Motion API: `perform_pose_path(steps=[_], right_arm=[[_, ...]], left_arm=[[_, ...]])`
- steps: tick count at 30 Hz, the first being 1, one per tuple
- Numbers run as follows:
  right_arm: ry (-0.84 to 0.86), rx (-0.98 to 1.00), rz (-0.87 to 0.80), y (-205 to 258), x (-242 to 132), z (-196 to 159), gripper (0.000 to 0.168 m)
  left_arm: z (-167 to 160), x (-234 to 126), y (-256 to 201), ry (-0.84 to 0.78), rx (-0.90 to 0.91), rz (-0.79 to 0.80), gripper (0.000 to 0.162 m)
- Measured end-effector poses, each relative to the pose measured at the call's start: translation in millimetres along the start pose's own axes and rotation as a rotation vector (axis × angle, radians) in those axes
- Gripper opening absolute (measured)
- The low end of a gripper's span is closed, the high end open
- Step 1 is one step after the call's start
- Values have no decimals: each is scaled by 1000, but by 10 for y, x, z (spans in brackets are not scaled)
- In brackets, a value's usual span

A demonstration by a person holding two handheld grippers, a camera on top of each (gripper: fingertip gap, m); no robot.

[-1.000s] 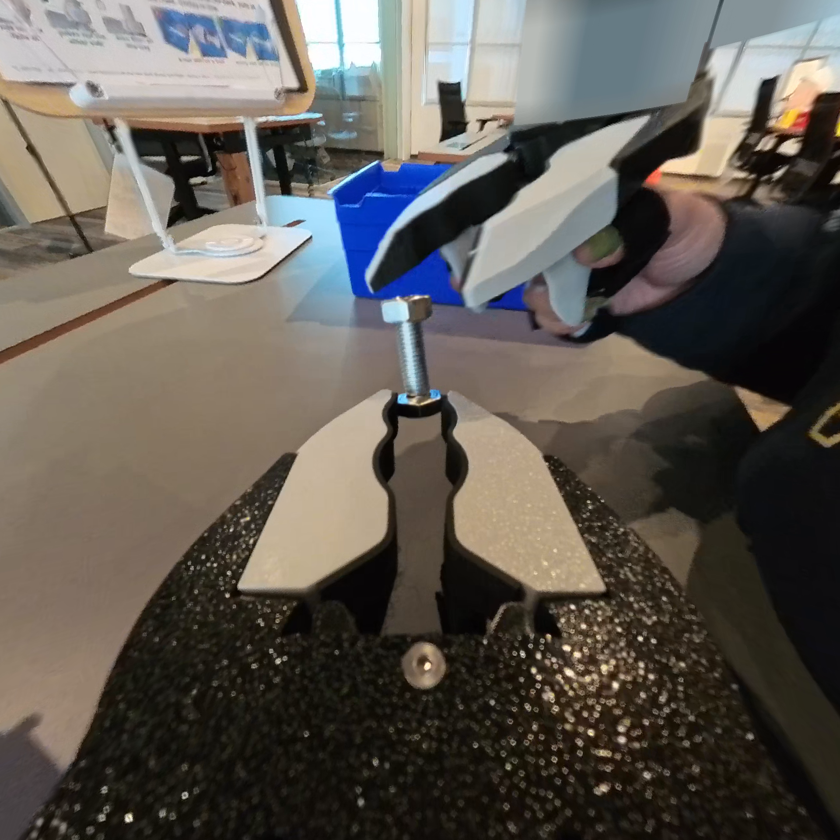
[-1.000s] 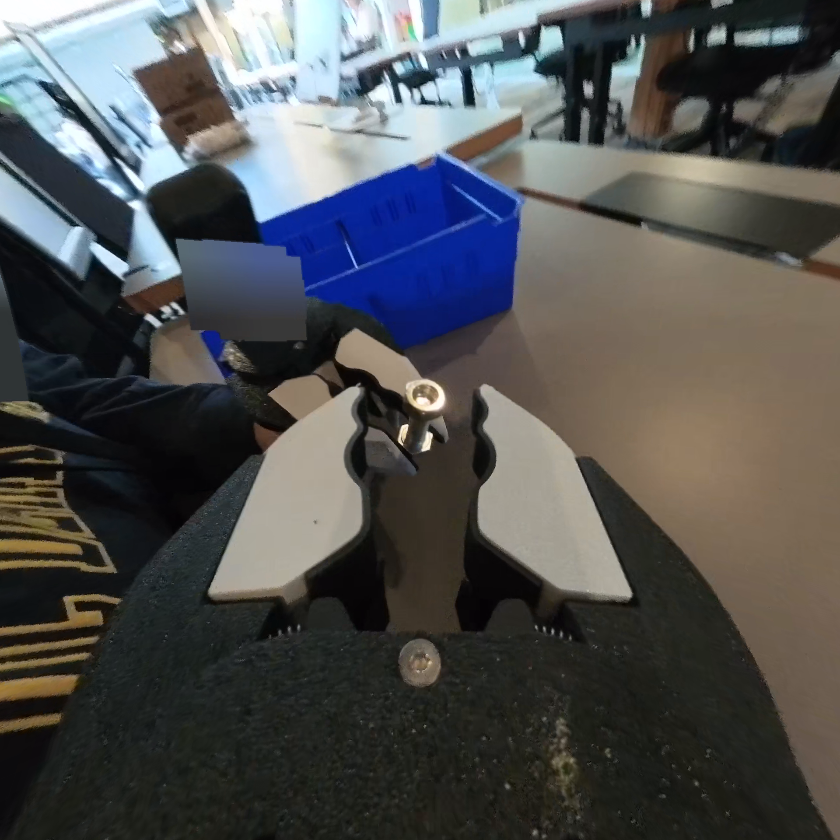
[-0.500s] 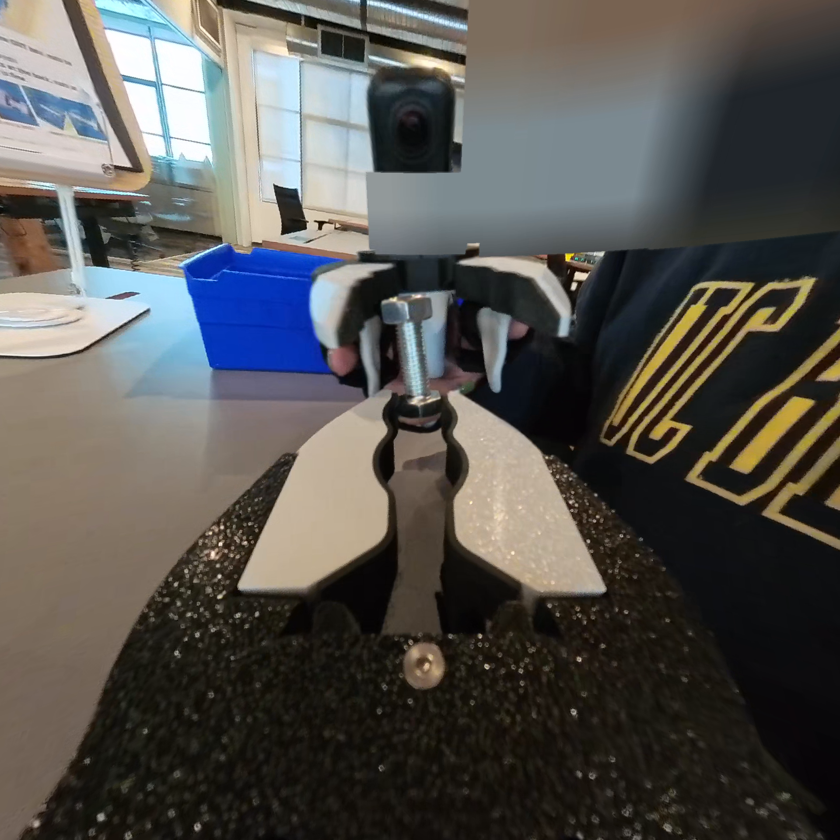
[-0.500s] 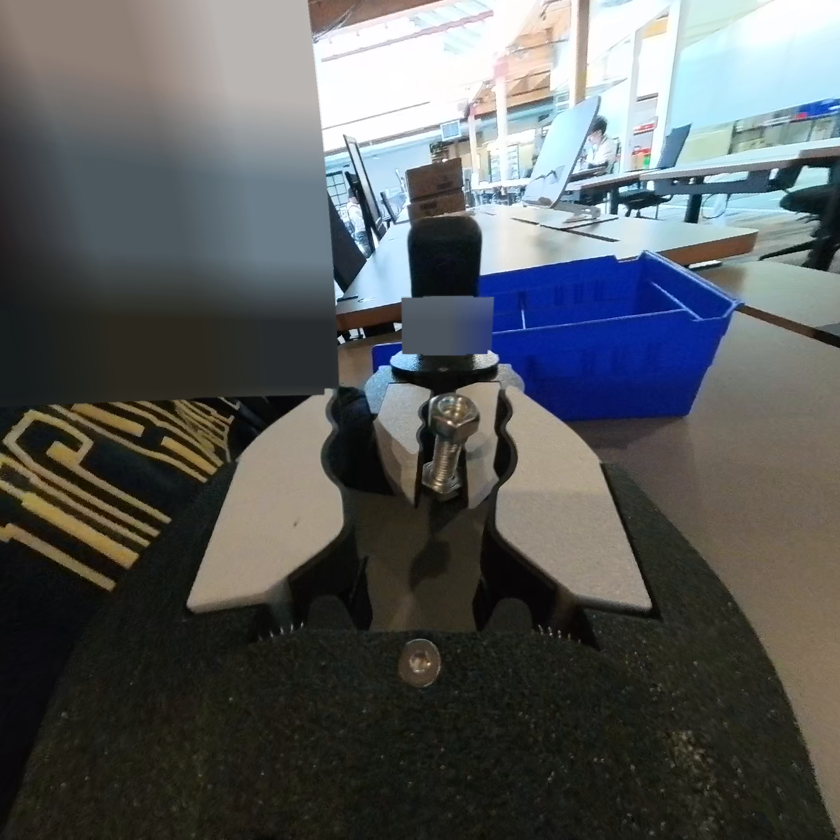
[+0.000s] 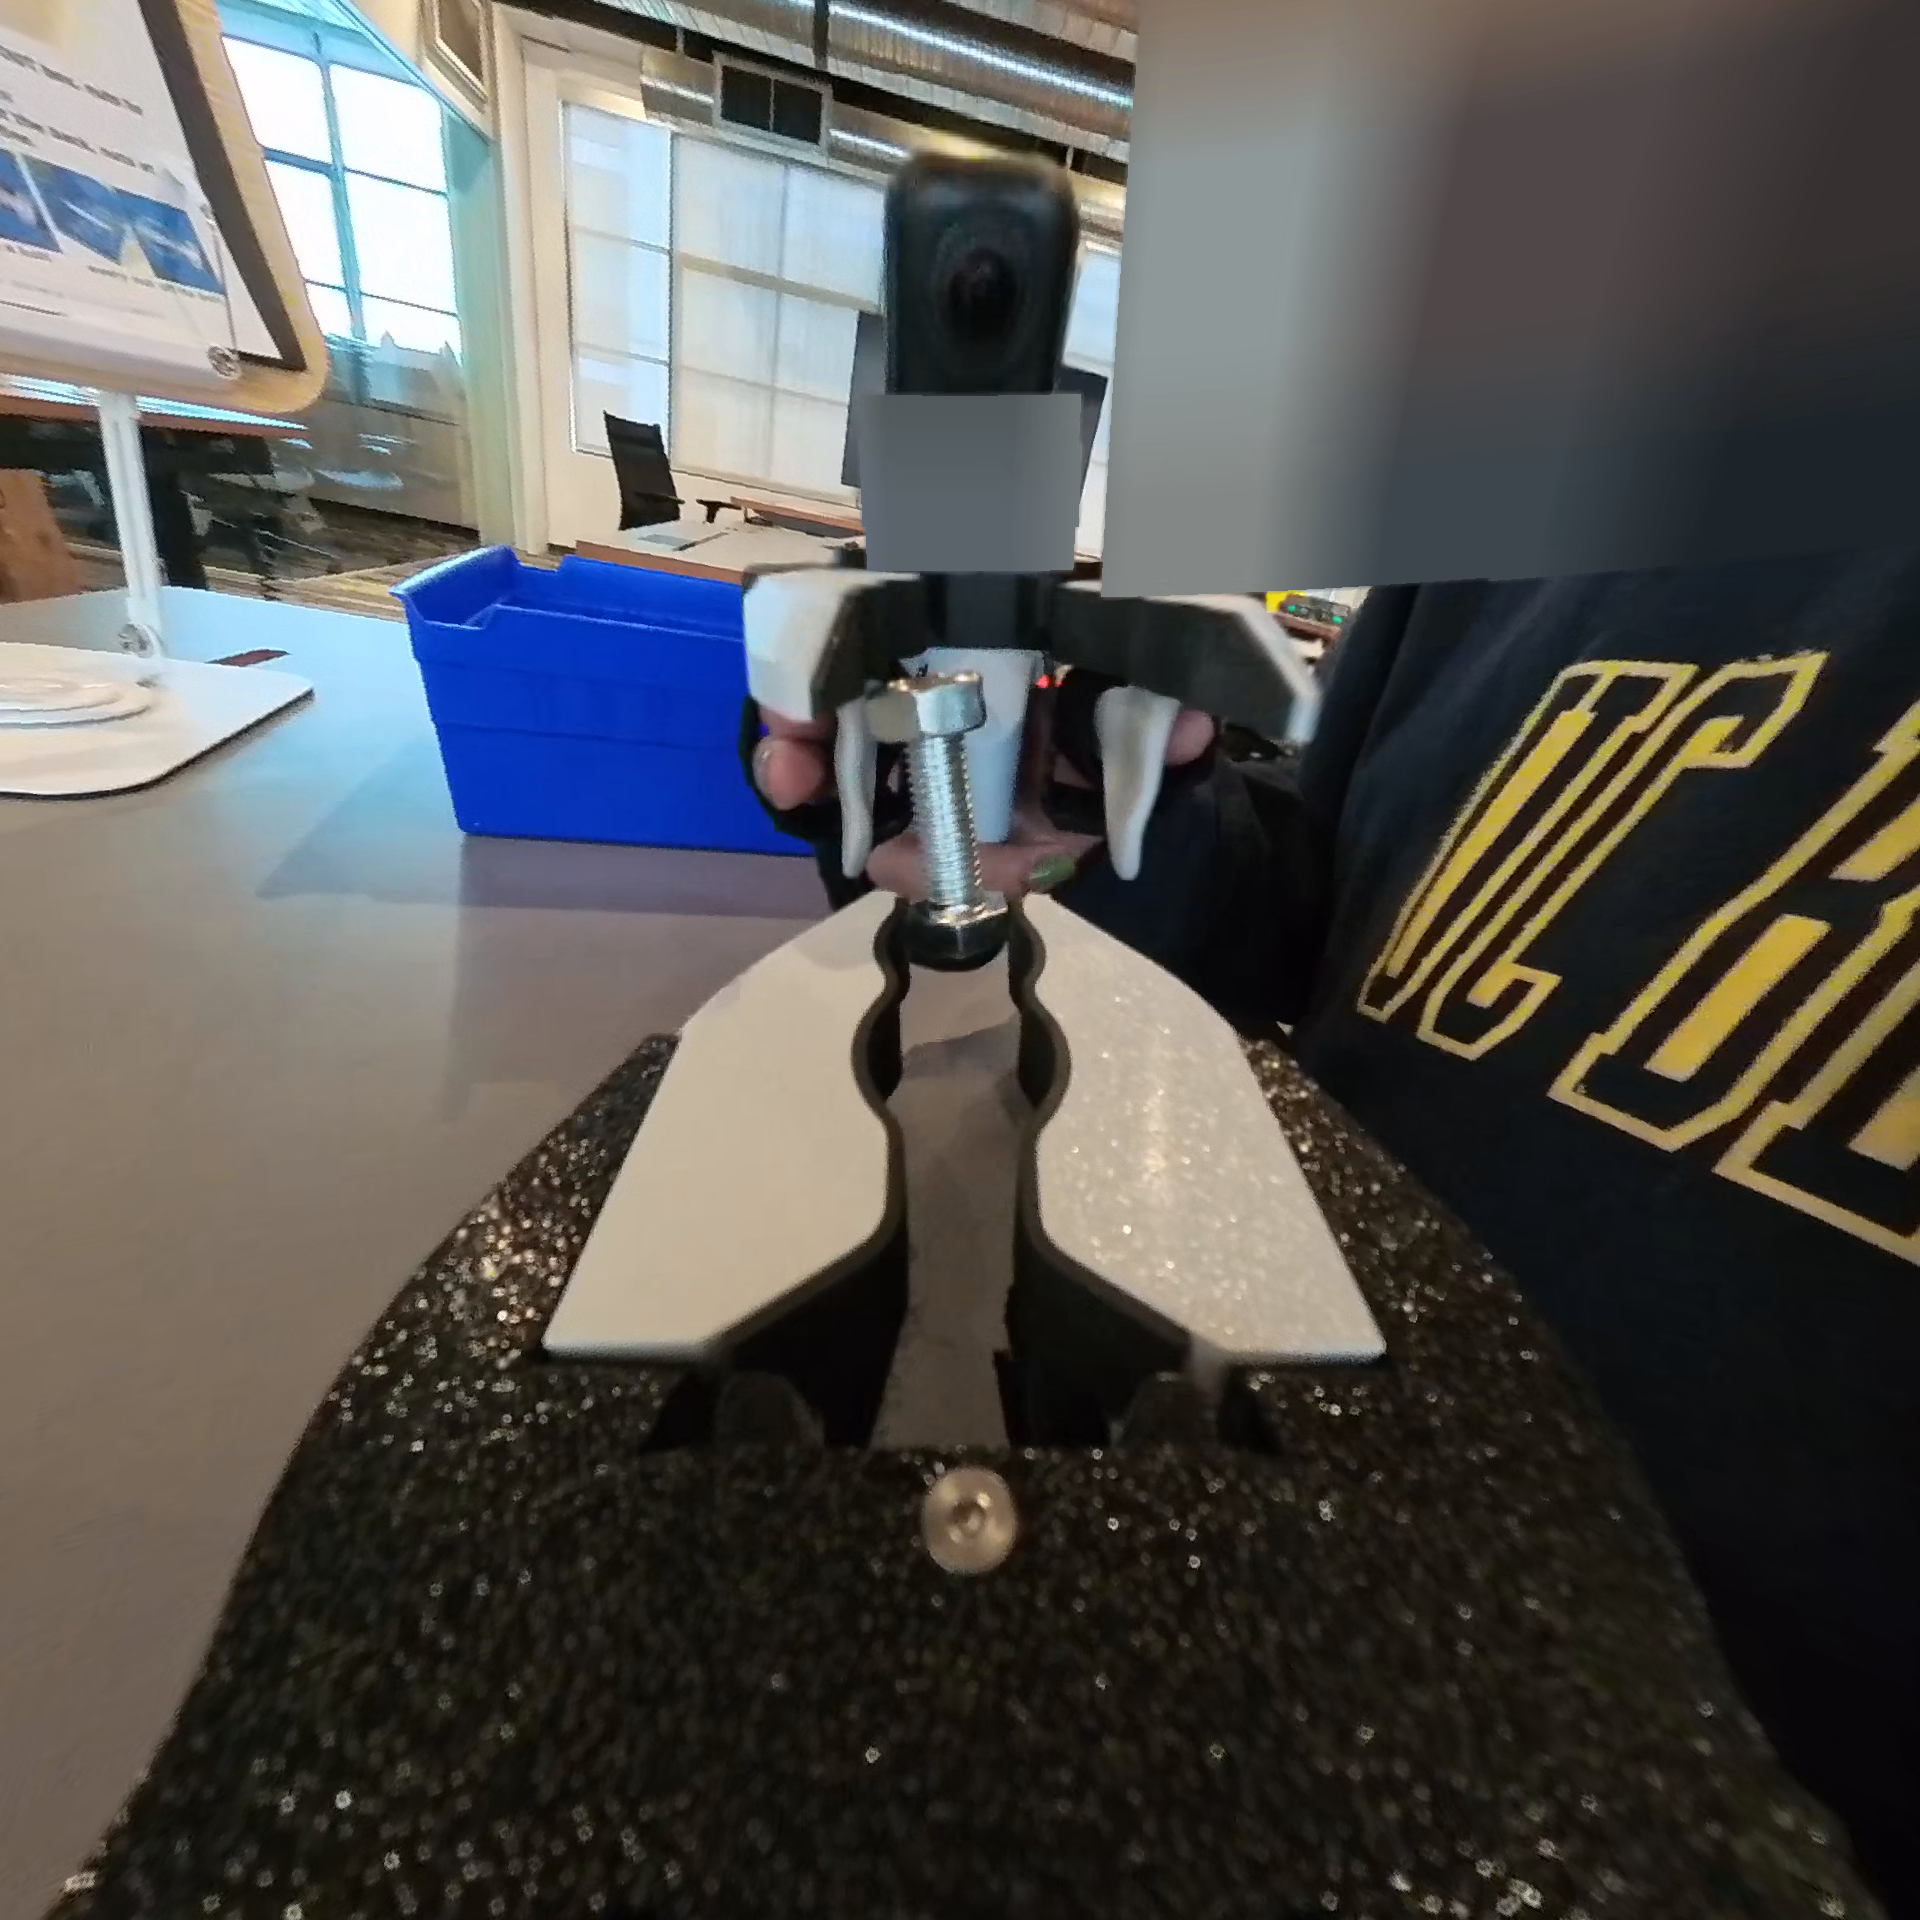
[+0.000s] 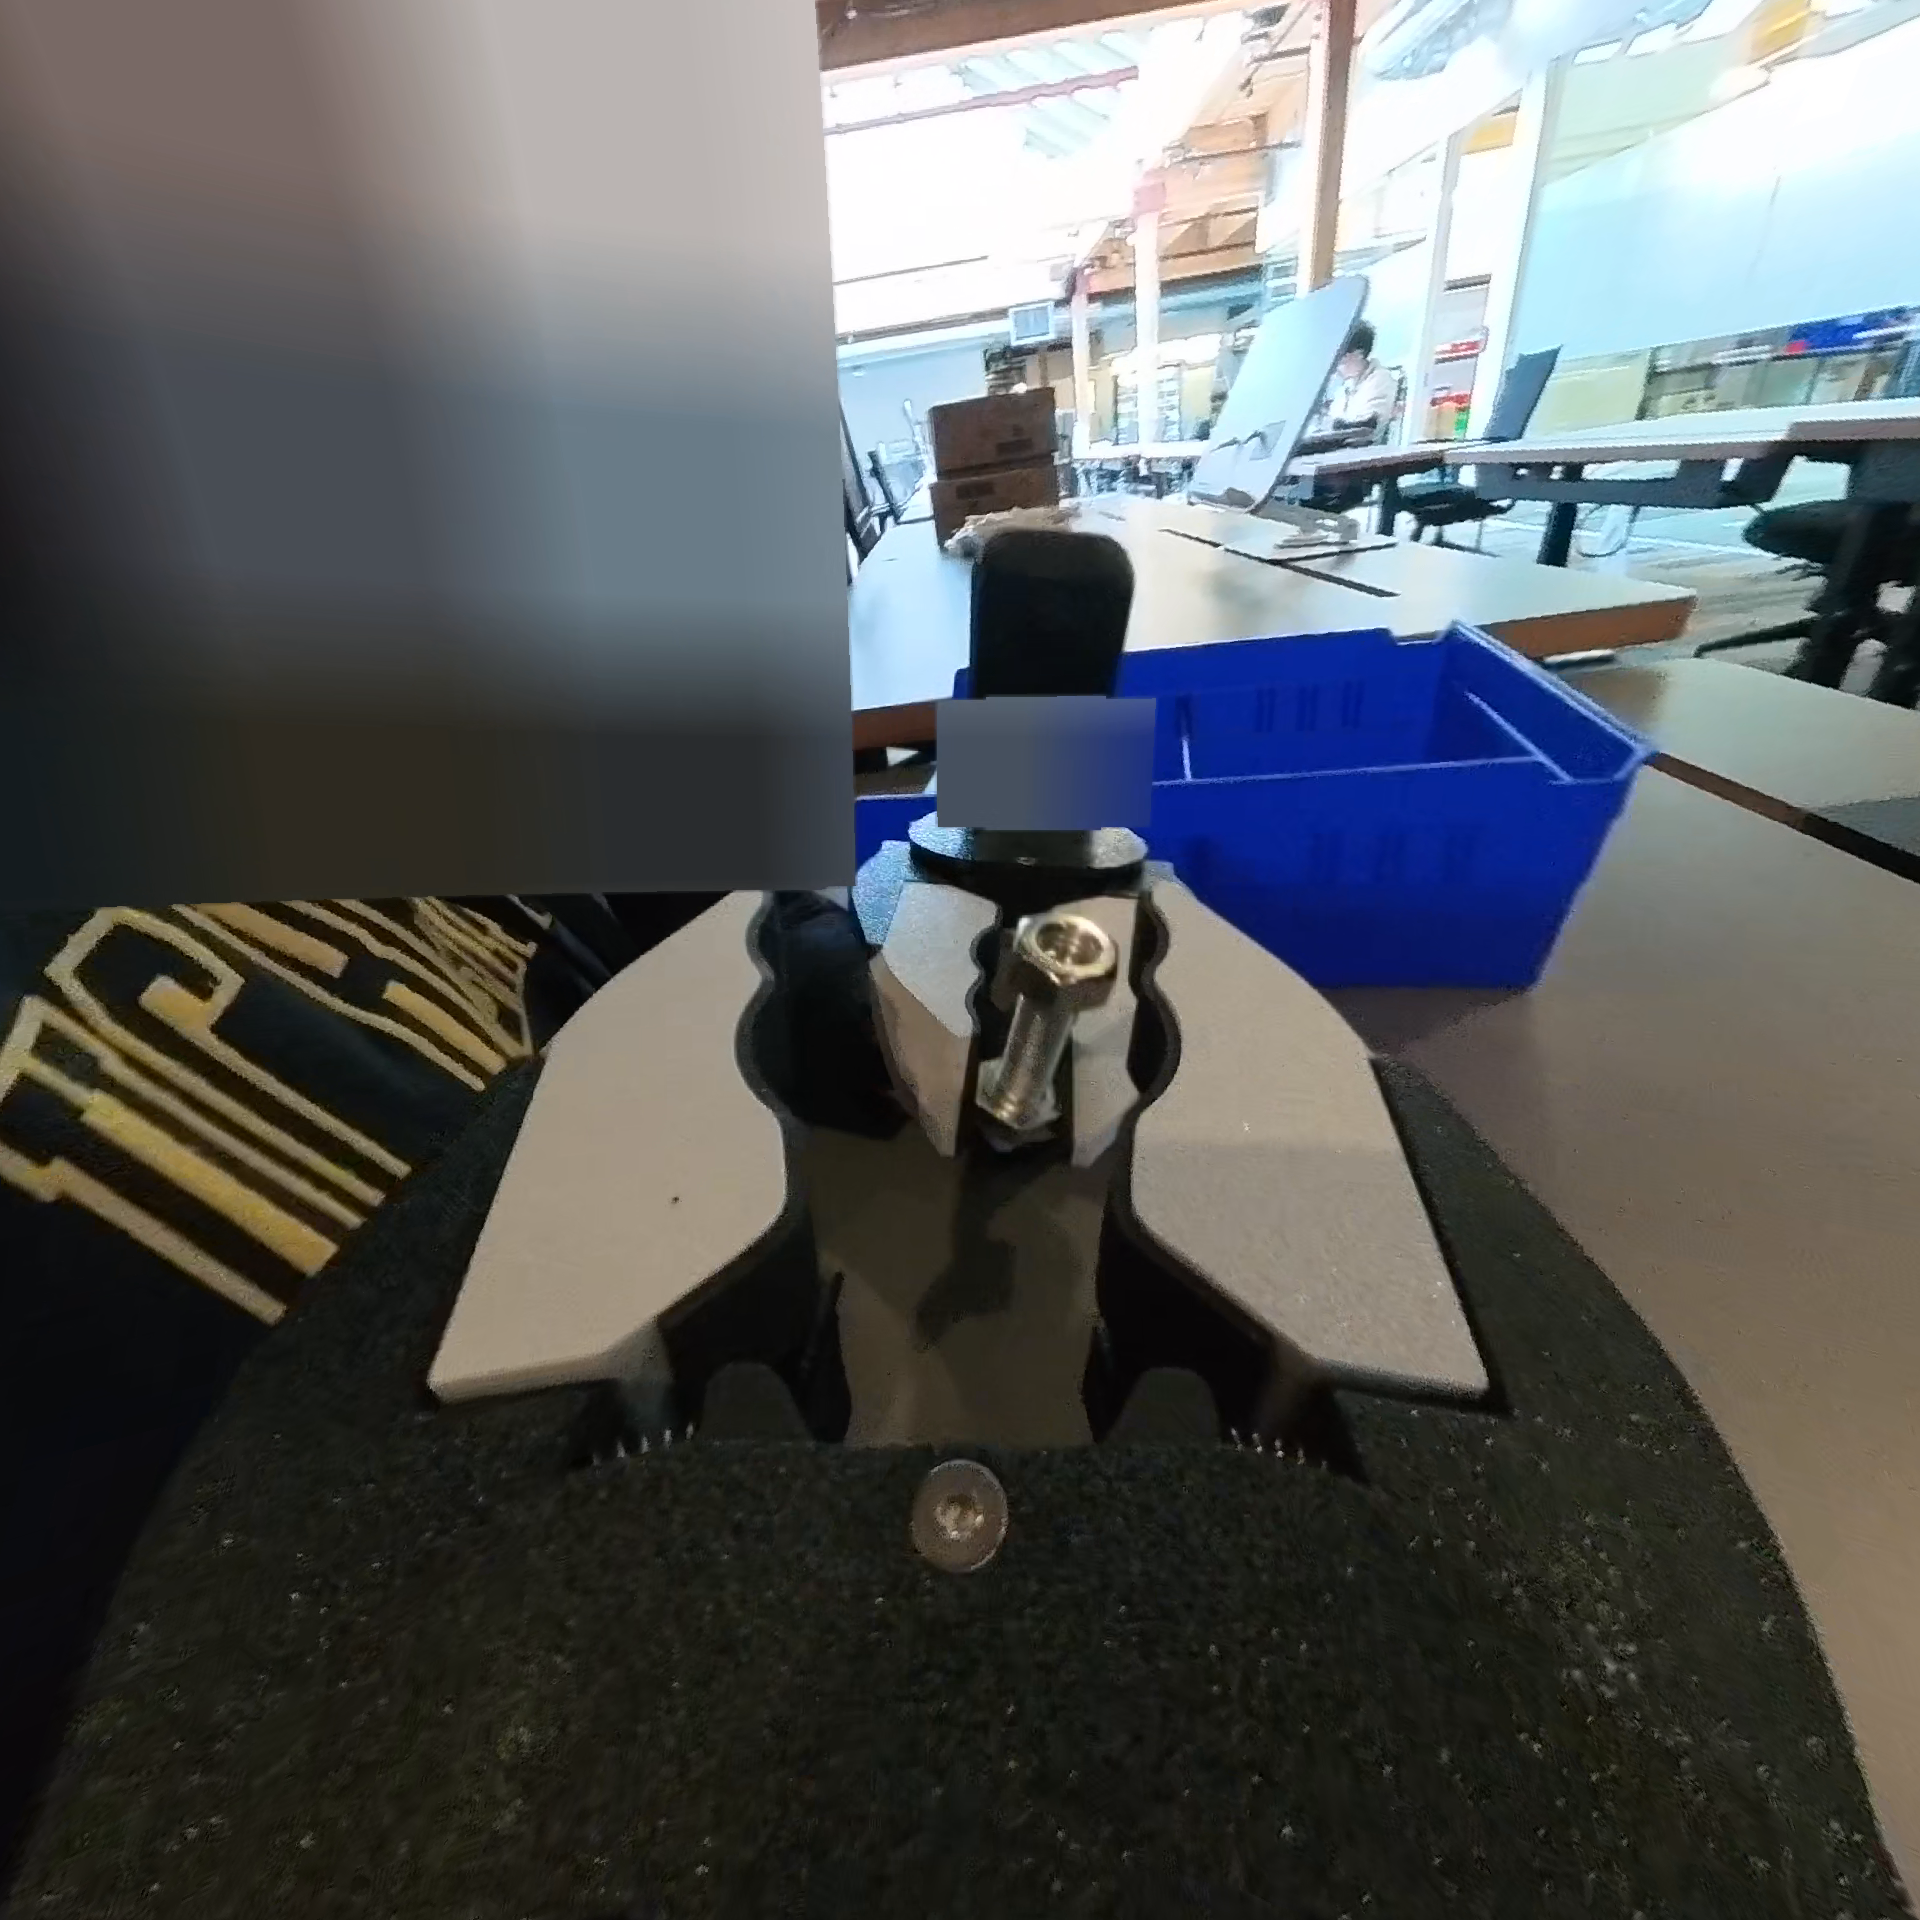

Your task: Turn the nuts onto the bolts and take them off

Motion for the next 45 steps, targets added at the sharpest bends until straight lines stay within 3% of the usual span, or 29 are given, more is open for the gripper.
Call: perform_pose_path(steps=[6,10,16,21,26,30,37,41,43,45], right_arm=[[6,-17,1,14,-20,-16,63],[-11,-17,-37,15,-192,-41,52],[1,-30,1,12,7,-17,64],[21,-35,8,27,7,-51,63],[-25,-34,-34,68,-283,-84,41],[-50,-38,-62,4,-194,-39,57],[29,-3,75,-18,116,-65,58],[47,-48,6,4,-159,-84,48],[31,-57,21,47,-324,-85,34],[9,-40,-24,31,-398,-72,40]], left_arm=[[3,-14,0,-10,1,8,17],[5,-20,11,-14,-7,13,17],[-10,18,-22,28,17,-2,17],[-10,12,-16,24,5,-9,17],[-4,-13,13,-1,-26,-7,17],[-15,20,-15,34,-4,-25,17],[-16,25,-23,39,1,-28,17],[-4,-10,0,0,-22,-27,17],[-1,-22,18,-12,-40,-27,17],[-4,-14,13,-4,-37,-32,17]])
Point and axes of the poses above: each gripper's, where its closed fingertips meet, x out along the fingers, z out of its top, y = z × x across the jaws, the point moved 9 cm from there along -x, back along the fingers, and after that the axes turned 2 degrees about x, right-handed, at the moved point
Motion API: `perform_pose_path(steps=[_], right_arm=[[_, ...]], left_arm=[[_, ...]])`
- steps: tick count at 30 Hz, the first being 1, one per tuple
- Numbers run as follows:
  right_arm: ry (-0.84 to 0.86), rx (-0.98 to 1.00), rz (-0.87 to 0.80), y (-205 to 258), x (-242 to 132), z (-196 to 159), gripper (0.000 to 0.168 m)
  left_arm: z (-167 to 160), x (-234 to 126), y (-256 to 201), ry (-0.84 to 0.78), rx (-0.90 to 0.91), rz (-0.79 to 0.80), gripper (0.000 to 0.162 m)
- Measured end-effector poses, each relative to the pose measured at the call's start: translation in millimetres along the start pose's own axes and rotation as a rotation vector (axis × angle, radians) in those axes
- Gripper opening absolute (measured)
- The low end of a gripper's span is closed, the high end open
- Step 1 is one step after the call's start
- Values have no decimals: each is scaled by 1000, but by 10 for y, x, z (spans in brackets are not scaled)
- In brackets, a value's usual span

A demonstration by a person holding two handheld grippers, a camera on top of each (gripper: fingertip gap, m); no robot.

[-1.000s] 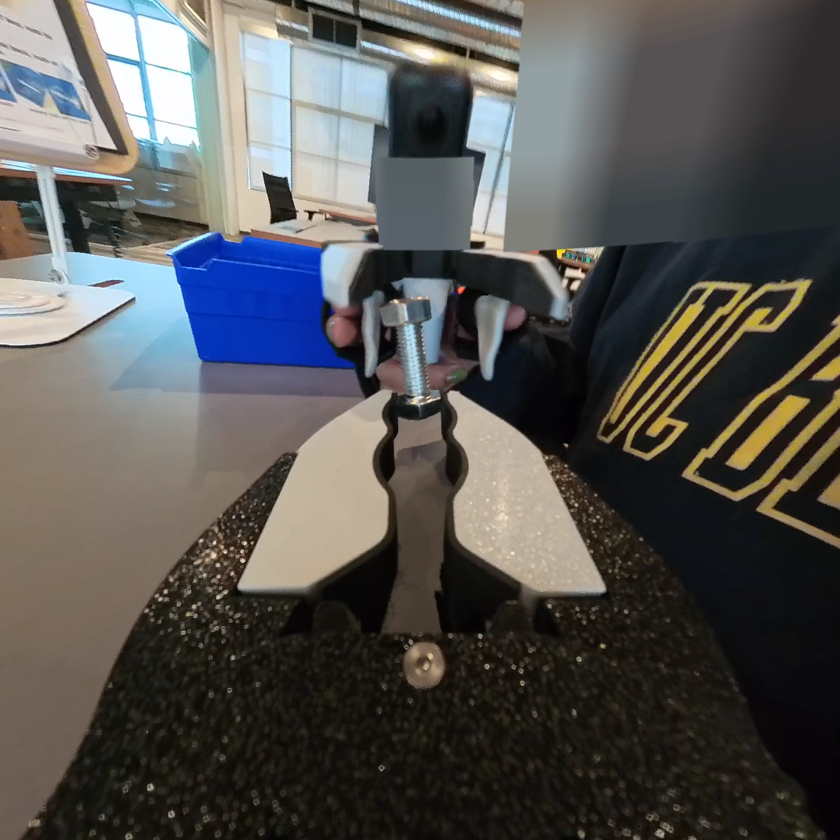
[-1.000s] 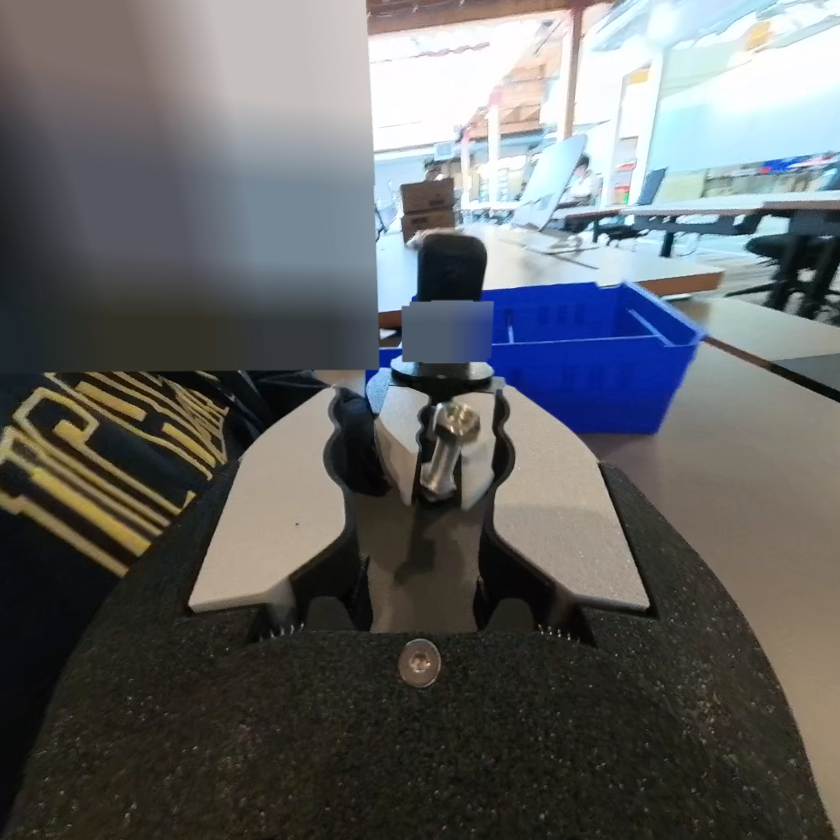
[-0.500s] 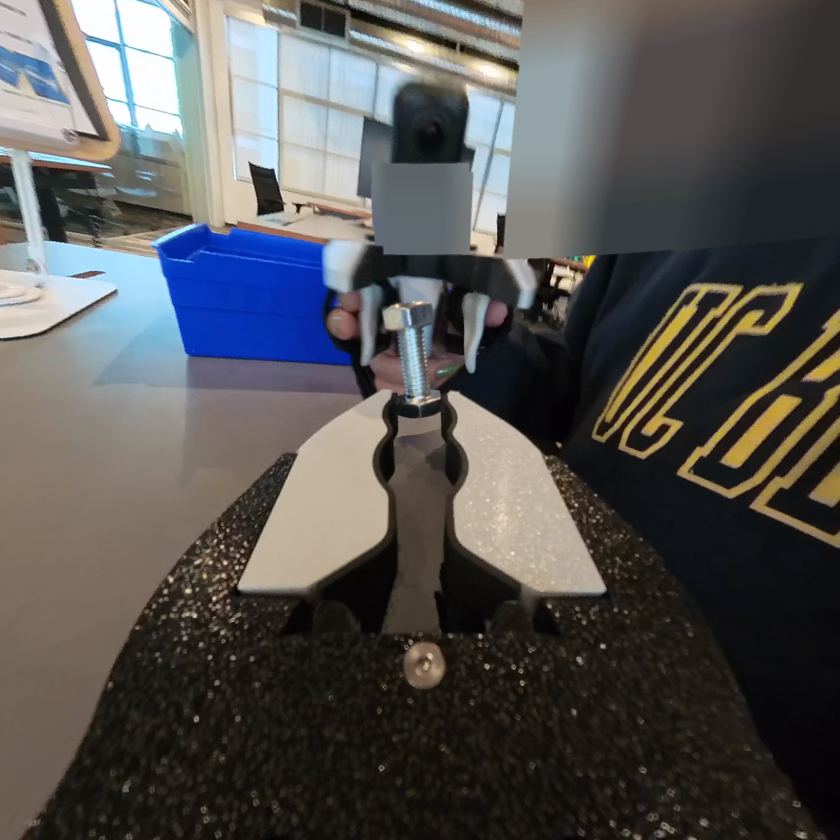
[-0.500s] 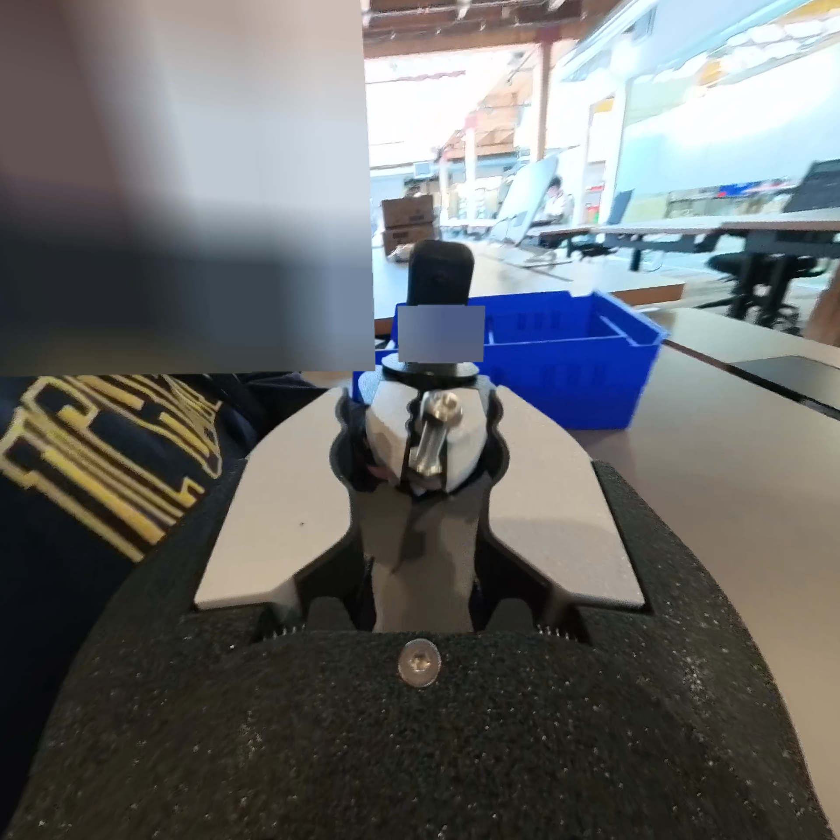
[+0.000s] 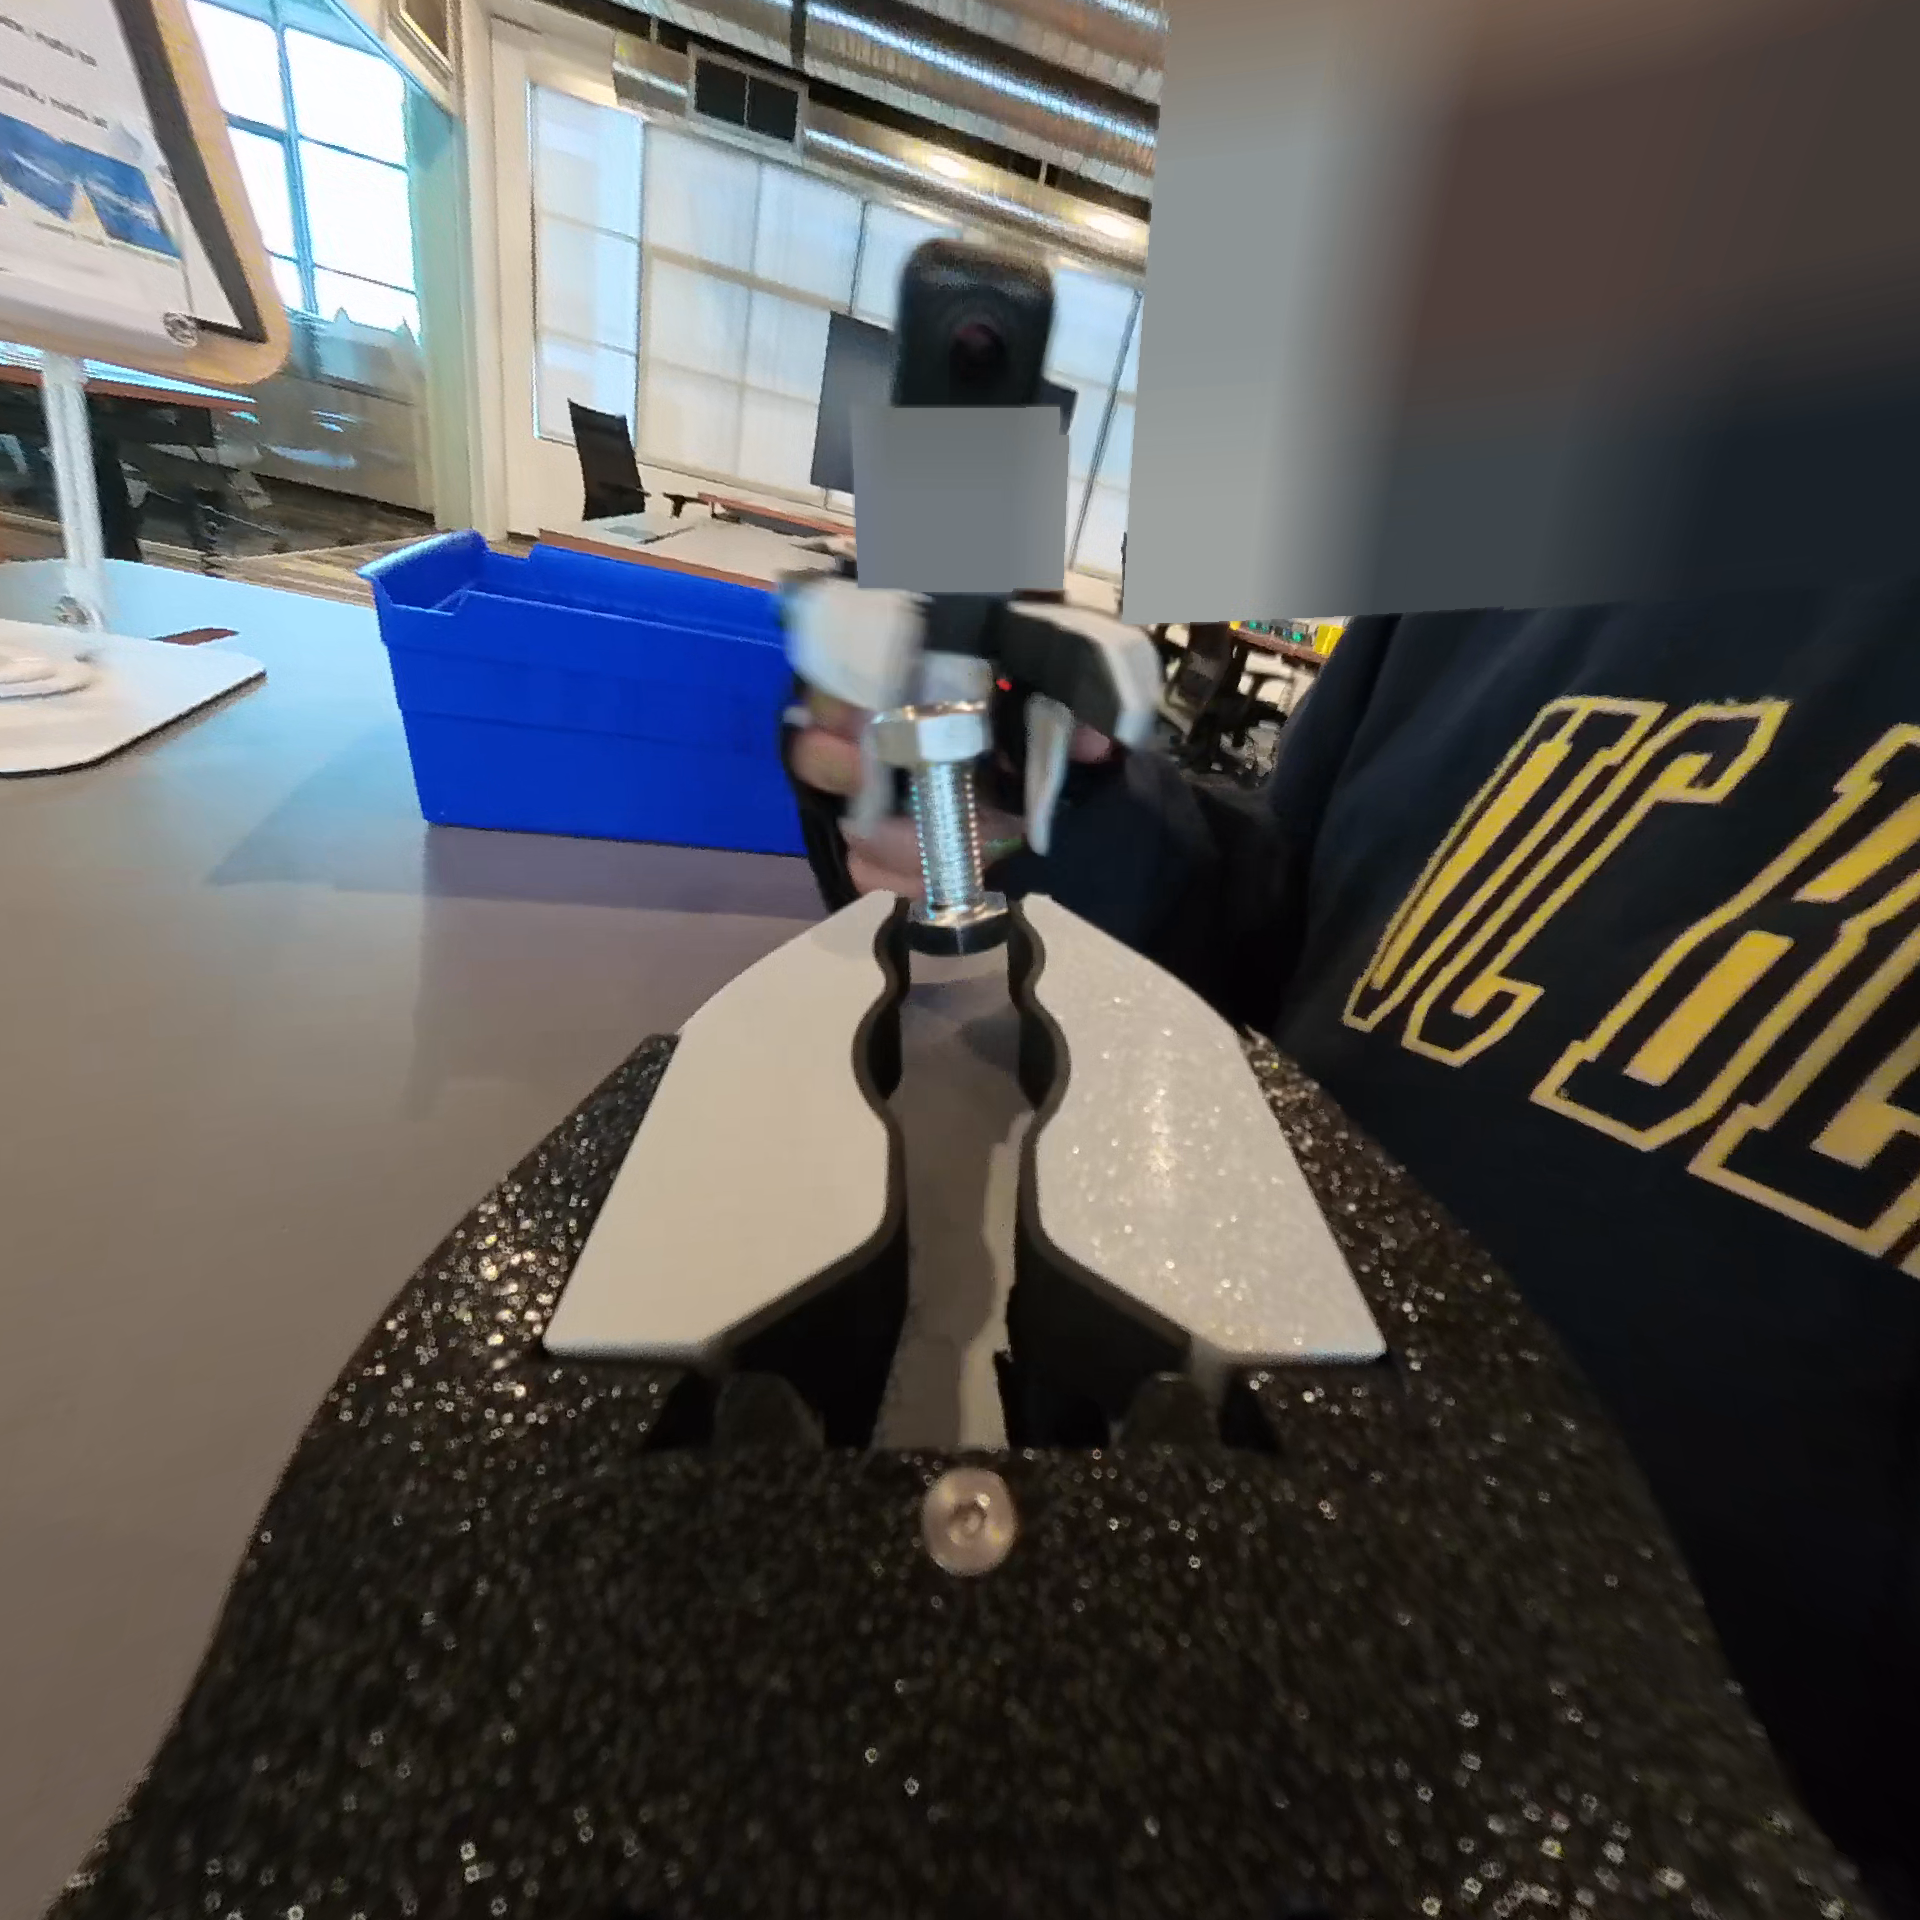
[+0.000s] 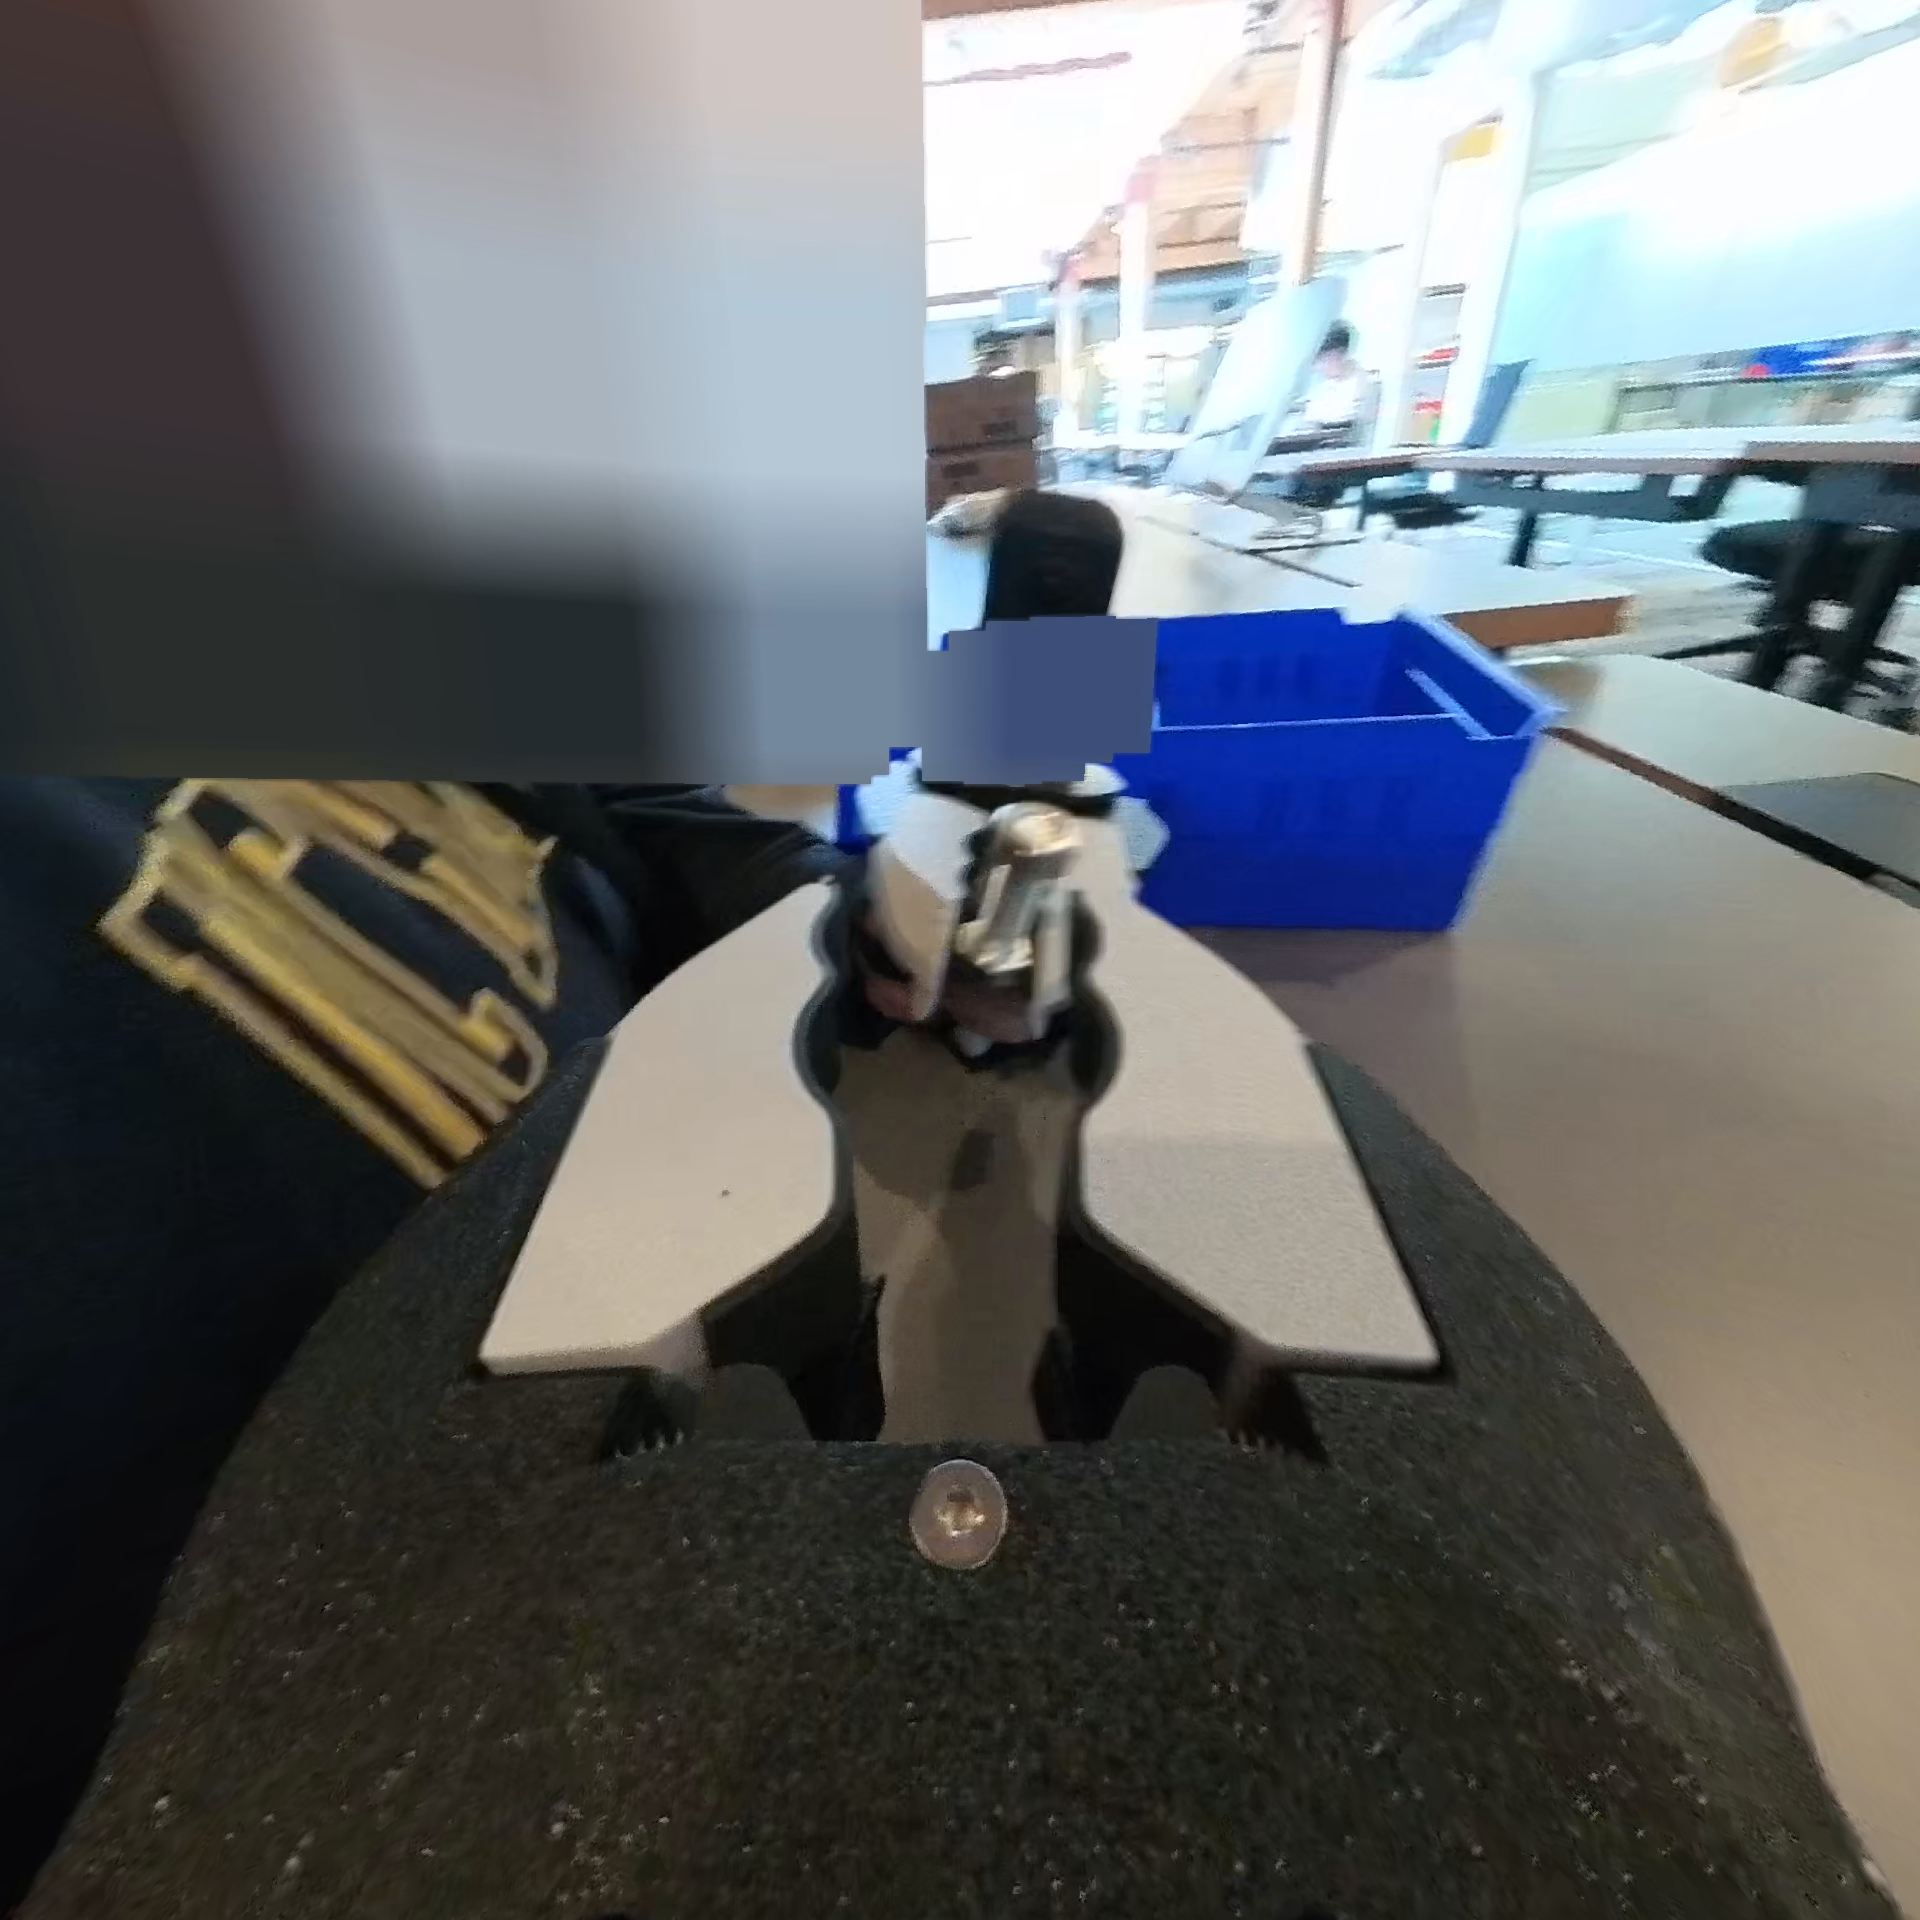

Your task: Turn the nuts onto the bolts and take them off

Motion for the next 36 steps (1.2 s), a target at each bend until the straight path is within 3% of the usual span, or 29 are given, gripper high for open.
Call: perform_pose_path(steps=[3,6,13,18,20,23,26,31,36], right_arm=[[-21,12,-17,-50,122,3,58],[6,27,76,-78,336,-6,63],[18,50,201,-81,548,-58,59],[9,22,108,-28,281,-69,61],[-12,14,94,2,141,-98,48],[-73,24,24,-30,112,-72,56],[-56,-1,55,-57,271,-25,65],[-8,-7,153,-95,528,-4,66],[-6,12,179,-56,478,-24,62]], left_arm=[[-11,31,-22,32,20,-10,17],[-19,55,-41,56,32,-21,17],[-17,50,-36,49,24,-25,17],[1,-2,-6,-7,-7,-26,17],[1,-4,5,-9,-17,-24,17],[-3,5,0,0,-14,-32,17],[-8,17,-13,13,-5,-36,17],[-19,44,-33,41,9,-43,17],[-10,18,-17,14,-5,-36,17]])
Point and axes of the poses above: each gripper's, where its closed fingertips meet, x out along the fingers, z out of its top, y = z × x across the jaws, the point moved 9 cm from there along -x, back along the fingers, and after that the axes turned 2 degrees about x, right-handed, at the moved point
